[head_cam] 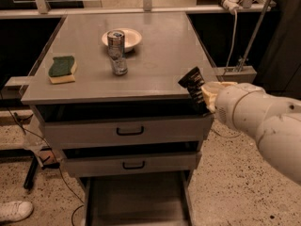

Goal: Pick rxbar chocolate from bottom drawer and place on counter

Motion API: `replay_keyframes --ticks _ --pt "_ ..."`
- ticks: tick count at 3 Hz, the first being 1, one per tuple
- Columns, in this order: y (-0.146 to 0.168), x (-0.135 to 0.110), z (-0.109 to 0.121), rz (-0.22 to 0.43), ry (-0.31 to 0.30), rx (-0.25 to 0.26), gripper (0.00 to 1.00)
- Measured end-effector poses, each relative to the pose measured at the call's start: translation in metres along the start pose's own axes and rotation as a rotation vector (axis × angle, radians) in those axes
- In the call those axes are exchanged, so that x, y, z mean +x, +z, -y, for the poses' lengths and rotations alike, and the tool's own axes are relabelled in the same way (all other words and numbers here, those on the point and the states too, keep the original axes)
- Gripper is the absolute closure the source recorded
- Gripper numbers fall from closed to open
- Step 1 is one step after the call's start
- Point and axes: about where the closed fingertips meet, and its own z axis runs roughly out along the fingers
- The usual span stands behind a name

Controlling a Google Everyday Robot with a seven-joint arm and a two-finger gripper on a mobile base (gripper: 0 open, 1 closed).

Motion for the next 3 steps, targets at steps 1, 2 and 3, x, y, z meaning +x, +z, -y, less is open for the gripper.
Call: replay_keyframes --ticks 1,2,3 --pt "0.021 -0.02 0.006 0.01 -0.028 -0.022 1.0" --pt "0.042 -0.037 0.013 0.013 -0.051 -0.043 1.0" --pt "0.066 -0.055 0.02 0.015 -0.07 -0.064 1.0"
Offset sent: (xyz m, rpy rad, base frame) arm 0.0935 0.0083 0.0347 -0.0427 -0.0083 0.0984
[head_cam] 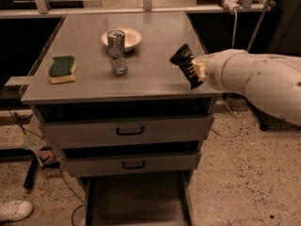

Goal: Pick rxbar chocolate from bottom drawer and place on counter

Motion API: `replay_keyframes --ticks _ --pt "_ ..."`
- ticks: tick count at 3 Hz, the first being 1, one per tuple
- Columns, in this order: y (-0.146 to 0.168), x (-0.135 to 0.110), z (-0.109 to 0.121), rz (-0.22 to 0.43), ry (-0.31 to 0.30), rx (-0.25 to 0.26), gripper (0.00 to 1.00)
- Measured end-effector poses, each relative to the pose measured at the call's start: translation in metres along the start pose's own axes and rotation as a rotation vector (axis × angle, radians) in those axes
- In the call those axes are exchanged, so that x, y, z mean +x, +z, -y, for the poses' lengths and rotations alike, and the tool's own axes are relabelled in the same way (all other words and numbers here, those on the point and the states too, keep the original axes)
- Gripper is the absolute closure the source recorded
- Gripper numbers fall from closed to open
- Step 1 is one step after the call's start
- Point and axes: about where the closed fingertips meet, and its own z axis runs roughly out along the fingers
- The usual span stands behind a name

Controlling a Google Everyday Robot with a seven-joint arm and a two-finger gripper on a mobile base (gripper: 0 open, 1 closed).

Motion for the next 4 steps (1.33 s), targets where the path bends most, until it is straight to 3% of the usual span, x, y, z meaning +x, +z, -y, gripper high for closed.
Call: replay_keyframes --ticks 3,4 --pt "0.069 -0.019 0.017 -0.035 -0.028 -0.044 1.0" --pt "0.07 -0.02 0.017 -0.035 -0.029 -0.045 0.8"
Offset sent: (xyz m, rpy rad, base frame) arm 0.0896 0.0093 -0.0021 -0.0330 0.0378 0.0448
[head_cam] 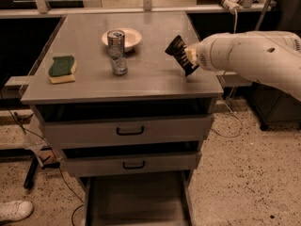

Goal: Pick rxbar chocolate from bottom drawer and place on counter

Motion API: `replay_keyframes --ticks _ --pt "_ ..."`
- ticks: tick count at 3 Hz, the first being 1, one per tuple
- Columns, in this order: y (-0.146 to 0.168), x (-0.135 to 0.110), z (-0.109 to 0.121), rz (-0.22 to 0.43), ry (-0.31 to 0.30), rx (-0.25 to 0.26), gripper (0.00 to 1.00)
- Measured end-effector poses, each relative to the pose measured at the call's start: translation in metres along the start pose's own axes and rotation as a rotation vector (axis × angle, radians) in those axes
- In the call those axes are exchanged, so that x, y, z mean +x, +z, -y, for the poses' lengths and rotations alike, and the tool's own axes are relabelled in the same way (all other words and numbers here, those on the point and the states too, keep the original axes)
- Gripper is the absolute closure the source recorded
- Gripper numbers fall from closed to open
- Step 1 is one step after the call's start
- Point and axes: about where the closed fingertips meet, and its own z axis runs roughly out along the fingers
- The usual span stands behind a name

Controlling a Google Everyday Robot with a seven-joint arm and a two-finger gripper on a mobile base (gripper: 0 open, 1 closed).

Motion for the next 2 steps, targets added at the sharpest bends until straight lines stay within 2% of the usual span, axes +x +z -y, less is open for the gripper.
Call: replay_keyframes --ticks 2 --pt "0.0 0.0 0.0 0.0 0.0 0.0 0.34"
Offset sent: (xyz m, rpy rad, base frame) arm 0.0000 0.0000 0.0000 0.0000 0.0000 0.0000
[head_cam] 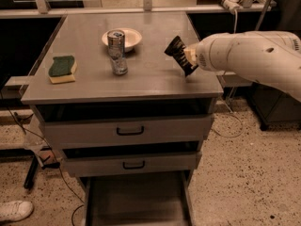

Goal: Pick rxbar chocolate from bottom drawer and place on counter

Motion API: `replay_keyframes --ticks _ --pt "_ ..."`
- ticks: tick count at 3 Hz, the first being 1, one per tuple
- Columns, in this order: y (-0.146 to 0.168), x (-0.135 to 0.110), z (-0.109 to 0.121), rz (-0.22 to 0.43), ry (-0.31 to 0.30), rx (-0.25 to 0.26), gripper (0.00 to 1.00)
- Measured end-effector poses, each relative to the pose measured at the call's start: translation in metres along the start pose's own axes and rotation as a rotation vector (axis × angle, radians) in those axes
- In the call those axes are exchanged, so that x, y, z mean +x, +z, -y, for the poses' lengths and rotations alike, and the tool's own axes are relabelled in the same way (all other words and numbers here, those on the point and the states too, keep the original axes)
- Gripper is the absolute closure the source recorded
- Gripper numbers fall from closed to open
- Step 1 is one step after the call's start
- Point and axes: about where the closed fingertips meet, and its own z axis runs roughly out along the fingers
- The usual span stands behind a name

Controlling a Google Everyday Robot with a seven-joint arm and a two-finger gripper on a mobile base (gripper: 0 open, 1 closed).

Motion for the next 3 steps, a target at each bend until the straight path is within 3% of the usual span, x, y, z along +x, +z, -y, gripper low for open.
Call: replay_keyframes --ticks 1,2,3 --pt "0.0 0.0 0.0 0.0 0.0 0.0 0.1" --pt "0.0 -0.0001 0.0 0.0 0.0 0.0 0.0" --pt "0.0 -0.0001 0.0 0.0 0.0 0.0 0.0"
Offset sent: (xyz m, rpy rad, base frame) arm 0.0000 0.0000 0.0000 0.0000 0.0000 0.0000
